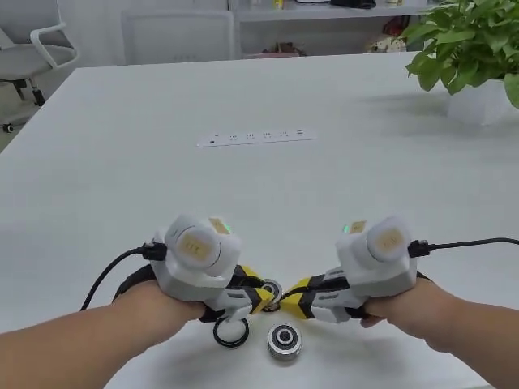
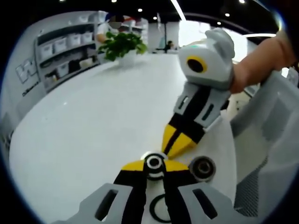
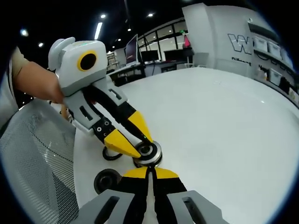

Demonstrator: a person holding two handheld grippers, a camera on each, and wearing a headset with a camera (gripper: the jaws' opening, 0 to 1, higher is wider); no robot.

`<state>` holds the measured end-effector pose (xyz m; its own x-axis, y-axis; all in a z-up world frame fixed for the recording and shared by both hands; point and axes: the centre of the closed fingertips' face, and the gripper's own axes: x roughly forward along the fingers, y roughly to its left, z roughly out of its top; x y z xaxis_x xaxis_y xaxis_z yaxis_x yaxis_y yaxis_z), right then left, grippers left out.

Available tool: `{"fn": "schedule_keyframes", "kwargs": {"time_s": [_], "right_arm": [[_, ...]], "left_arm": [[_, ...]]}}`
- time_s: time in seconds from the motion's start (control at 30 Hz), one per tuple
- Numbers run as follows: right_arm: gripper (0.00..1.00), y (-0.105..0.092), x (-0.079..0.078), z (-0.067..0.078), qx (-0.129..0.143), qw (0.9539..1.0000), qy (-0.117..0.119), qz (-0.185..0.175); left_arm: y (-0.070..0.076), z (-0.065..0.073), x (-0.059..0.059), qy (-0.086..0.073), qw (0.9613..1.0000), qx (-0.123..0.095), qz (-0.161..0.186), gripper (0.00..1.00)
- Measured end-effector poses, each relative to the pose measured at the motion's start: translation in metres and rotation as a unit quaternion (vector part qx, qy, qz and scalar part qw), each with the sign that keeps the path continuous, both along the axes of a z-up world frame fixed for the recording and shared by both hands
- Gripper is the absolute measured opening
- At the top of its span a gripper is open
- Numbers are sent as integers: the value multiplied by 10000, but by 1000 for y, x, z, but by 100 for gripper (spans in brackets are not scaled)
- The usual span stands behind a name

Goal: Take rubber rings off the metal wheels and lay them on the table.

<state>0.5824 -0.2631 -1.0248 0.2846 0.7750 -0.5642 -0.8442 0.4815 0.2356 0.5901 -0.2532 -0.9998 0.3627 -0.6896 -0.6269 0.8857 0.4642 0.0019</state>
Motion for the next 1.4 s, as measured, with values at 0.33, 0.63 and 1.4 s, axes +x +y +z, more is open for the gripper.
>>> {"fn": "schedule_keyframes", "kwargs": {"time_s": [0.33,0.63,1.4], "right_arm": [[0,-4,2,2,646,9929,756,-652],[0,-6,6,14,1071,9853,955,-926],[0,6,-2,23,1221,9830,1116,-797]], "left_arm": [[0,-1,-3,-85,9998,-68,155,13],[0,-2,-3,-92,9997,-38,213,13],[-1,-5,-3,-113,9997,55,203,12]]}}
